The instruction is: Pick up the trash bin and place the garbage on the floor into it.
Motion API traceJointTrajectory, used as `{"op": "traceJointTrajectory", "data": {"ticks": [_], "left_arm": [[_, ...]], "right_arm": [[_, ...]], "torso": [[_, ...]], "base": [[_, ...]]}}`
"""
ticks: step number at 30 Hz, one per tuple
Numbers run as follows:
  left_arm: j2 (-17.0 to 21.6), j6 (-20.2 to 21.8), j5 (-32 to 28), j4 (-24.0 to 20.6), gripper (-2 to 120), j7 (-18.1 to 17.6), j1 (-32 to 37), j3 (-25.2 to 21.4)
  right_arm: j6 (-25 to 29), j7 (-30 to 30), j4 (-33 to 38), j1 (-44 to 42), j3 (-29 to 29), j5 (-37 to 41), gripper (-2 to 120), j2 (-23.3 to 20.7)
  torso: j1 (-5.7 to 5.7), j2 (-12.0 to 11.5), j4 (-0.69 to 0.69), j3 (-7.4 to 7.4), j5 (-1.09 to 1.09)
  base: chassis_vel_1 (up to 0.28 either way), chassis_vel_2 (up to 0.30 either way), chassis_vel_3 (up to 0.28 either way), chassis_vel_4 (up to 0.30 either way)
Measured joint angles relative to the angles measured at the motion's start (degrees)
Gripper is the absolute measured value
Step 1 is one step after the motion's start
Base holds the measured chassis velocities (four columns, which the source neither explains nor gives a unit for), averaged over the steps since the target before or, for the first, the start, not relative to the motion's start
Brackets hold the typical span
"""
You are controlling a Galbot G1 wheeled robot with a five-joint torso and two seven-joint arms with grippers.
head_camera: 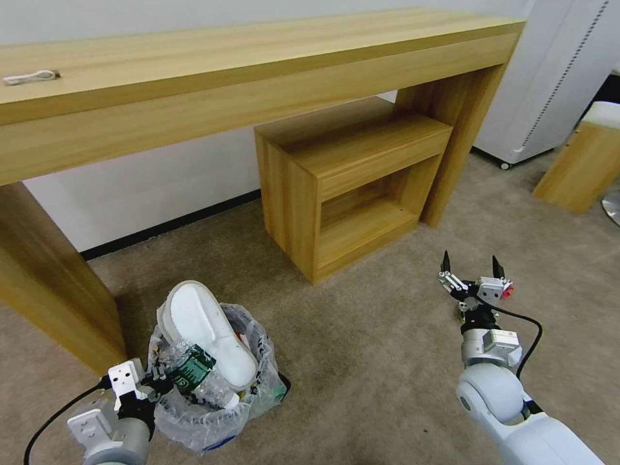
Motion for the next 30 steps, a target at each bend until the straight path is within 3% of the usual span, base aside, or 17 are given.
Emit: {"op": "traceJointTrajectory", "data": {"ticks": [5,26,30], "left_arm": [[0.0,0.0,-0.1,0.0,1,0.0,0.1,0.0],[-0.7,-0.1,0.4,-1.9,1,0.3,1.0,-0.7],[-0.7,-0.2,0.3,-2.0,1,0.3,1.0,-0.9]], "right_arm": [[0.8,-0.7,0.3,-0.6,1.3,-1.3,100,-0.1],[2.4,-2.1,1.7,-1.8,4.4,-2.6,100,0.2],[3.0,-3.3,2.3,-1.8,4.9,0.3,100,-0.2]], "torso": [[0.00,0.0,0.00,0.00,0.00],[0.00,0.0,0.00,0.00,0.00],[0.00,0.0,0.00,0.00,0.00]], "base": [[0.000,0.000,0.000,0.000],[-0.016,-0.019,-0.016,-0.016],[0.000,0.000,0.000,0.000]]}}
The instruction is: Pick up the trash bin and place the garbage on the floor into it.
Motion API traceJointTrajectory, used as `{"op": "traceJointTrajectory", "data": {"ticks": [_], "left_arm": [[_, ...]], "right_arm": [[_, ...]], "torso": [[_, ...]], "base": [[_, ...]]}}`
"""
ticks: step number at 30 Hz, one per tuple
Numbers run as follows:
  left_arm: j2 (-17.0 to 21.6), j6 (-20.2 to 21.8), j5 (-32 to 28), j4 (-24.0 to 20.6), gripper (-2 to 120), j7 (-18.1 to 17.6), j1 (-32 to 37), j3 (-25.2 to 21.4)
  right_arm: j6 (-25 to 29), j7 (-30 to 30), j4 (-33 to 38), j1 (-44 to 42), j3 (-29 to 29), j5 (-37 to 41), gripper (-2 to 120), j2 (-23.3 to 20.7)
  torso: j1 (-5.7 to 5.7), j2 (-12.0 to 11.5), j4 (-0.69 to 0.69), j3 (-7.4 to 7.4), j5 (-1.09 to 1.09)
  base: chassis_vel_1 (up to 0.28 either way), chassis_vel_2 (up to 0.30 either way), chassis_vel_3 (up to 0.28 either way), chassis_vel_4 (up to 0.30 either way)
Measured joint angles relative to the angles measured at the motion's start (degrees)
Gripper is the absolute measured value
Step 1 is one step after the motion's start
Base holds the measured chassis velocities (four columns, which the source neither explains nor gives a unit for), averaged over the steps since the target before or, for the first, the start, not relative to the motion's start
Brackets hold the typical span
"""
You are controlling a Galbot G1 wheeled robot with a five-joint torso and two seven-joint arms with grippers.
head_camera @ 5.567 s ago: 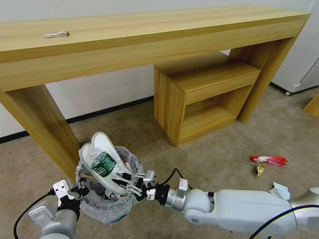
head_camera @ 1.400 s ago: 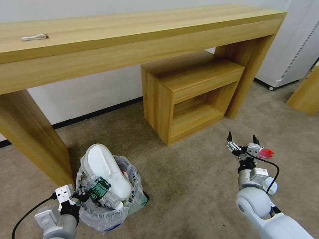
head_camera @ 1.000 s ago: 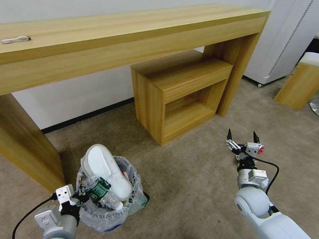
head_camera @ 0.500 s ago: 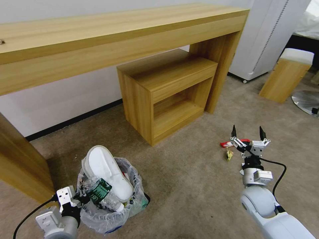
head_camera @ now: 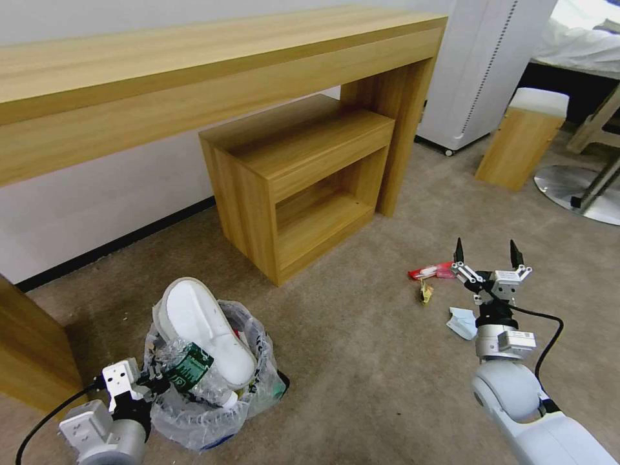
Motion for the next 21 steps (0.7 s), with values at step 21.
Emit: {"op": "traceJointTrajectory", "data": {"ticks": [21], "left_arm": [[-1.2,-1.2,1.1,1.0,1,0.5,-1.9,-0.2]], "right_arm": [[0.0,-9.3,-4.4,-3.7,8.2,6.8,100,-2.1]], "torso": [[0.00,0.0,-0.01,0.00,0.01]], "base": [[-0.005,-0.006,-0.009,-0.004]]}}
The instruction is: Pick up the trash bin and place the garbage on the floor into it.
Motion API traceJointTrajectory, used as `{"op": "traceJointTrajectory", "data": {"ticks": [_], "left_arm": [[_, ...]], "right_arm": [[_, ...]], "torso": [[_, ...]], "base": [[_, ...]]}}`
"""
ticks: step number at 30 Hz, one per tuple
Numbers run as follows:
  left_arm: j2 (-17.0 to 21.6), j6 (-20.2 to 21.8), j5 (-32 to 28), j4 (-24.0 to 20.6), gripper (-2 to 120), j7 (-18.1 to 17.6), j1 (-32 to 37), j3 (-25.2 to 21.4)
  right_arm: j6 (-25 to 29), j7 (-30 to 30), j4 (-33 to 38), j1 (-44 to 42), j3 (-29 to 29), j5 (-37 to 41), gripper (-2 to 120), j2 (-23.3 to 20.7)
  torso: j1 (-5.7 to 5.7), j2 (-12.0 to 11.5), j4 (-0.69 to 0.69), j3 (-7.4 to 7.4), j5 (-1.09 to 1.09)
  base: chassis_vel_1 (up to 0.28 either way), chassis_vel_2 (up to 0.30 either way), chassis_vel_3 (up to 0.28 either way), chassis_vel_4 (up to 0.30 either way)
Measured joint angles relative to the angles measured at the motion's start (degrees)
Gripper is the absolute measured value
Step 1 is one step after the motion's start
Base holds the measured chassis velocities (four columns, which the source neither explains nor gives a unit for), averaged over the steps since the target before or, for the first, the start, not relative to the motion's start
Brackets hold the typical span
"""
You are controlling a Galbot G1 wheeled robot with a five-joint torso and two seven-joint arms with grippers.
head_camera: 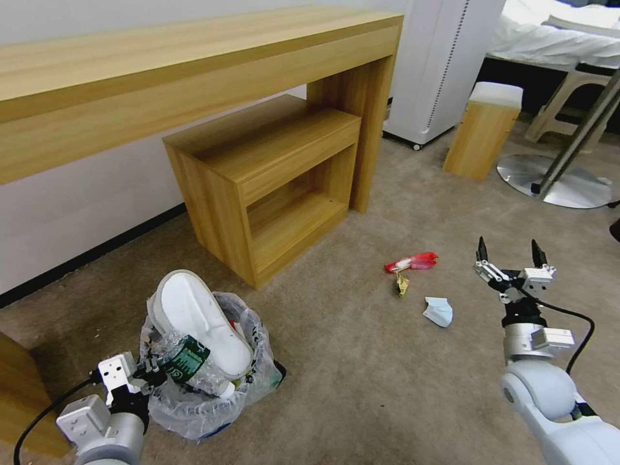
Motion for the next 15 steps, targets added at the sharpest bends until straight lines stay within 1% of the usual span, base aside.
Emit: {"op": "traceJointTrajectory", "data": {"ticks": [1,4,6,12,15], "left_arm": [[-0.1,-0.1,0.0,0.1,1,0.0,0.0,0.0],[-0.3,-0.4,0.4,0.4,1,0.2,0.0,0.1],[-0.3,-0.5,0.4,0.4,1,0.2,0.0,0.1],[-0.3,-0.6,0.5,0.5,1,0.4,0.1,0.1],[-0.3,-0.7,0.9,0.8,1,0.5,0.1,0.1]], "right_arm": [[-0.3,0.2,-0.2,-0.1,0.0,0.1,100,0.0],[-3.6,1.8,-0.3,-1.2,0.2,0.5,100,-0.2],[-4.2,2.3,-0.3,-1.1,0.2,0.7,100,-0.2],[-3.8,2.9,-1.1,-0.5,0.3,-0.4,100,-0.1],[-2.7,3.0,-0.7,-0.6,0.6,-1.7,100,0.6]], "torso": [[0.00,0.0,0.00,0.00,0.01],[0.00,0.0,0.00,0.00,0.00],[0.00,0.0,0.00,0.00,0.00],[0.00,0.0,0.01,0.00,-0.01],[0.00,0.0,0.01,0.00,-0.01]], "base": [[0.000,0.000,0.000,0.000],[0.000,0.000,0.000,0.000],[-0.019,-0.025,-0.011,-0.012],[-0.013,-0.017,-0.007,-0.011],[0.000,0.000,0.000,0.000]]}}
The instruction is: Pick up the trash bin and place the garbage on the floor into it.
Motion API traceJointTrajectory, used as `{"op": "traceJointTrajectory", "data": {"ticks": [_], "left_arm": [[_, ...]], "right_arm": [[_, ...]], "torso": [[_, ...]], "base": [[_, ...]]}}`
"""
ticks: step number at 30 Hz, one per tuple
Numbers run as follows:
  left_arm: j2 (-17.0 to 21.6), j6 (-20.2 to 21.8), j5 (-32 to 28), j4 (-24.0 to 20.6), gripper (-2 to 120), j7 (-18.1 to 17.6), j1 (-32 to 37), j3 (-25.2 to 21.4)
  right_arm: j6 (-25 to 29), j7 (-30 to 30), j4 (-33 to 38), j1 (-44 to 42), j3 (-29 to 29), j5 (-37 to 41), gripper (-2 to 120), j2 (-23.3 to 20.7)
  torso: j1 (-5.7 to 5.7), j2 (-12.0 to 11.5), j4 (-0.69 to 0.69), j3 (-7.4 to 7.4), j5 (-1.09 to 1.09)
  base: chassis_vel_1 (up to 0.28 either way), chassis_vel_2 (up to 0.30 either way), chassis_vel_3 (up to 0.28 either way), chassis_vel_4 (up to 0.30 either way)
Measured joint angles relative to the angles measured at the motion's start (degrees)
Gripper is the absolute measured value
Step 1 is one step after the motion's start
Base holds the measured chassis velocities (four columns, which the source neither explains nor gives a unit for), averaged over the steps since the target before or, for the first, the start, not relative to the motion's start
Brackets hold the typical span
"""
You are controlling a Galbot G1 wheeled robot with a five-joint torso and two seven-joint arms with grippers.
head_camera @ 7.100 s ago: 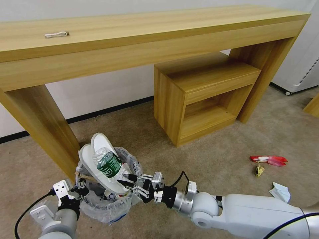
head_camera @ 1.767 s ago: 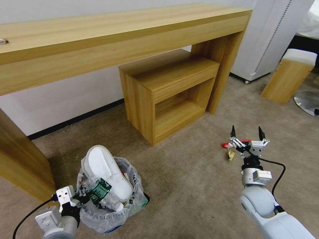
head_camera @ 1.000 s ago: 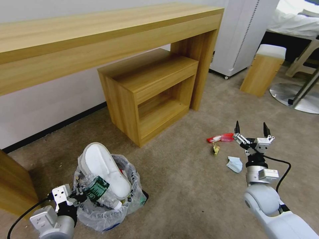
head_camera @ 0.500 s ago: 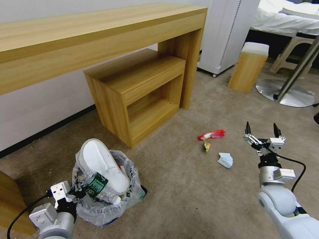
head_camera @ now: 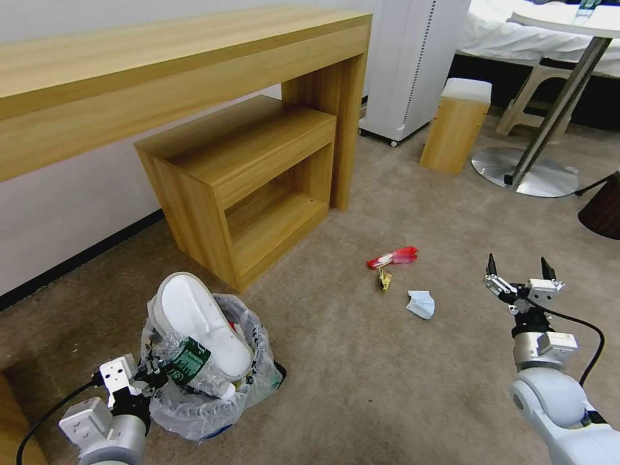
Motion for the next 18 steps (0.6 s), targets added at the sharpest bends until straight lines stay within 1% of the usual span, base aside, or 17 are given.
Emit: {"op": "traceJointTrajectory", "data": {"ticks": [14,18], "left_arm": [[0.2,0.0,0.3,0.3,1,0.2,0.3,0.6],[0.3,0.0,0.4,0.2,1,0.2,0.6,0.7]], "right_arm": [[1.5,0.1,0.9,-0.8,0.0,-2.1,100,0.9],[2.1,0.1,1.0,-1.3,0.1,-2.7,100,1.3]], "torso": [[0.01,0.0,0.00,0.00,0.00],[0.01,0.0,-0.01,0.00,0.00]], "base": [[-0.007,-0.007,-0.014,-0.006],[-0.045,-0.054,-0.048,-0.050]]}}
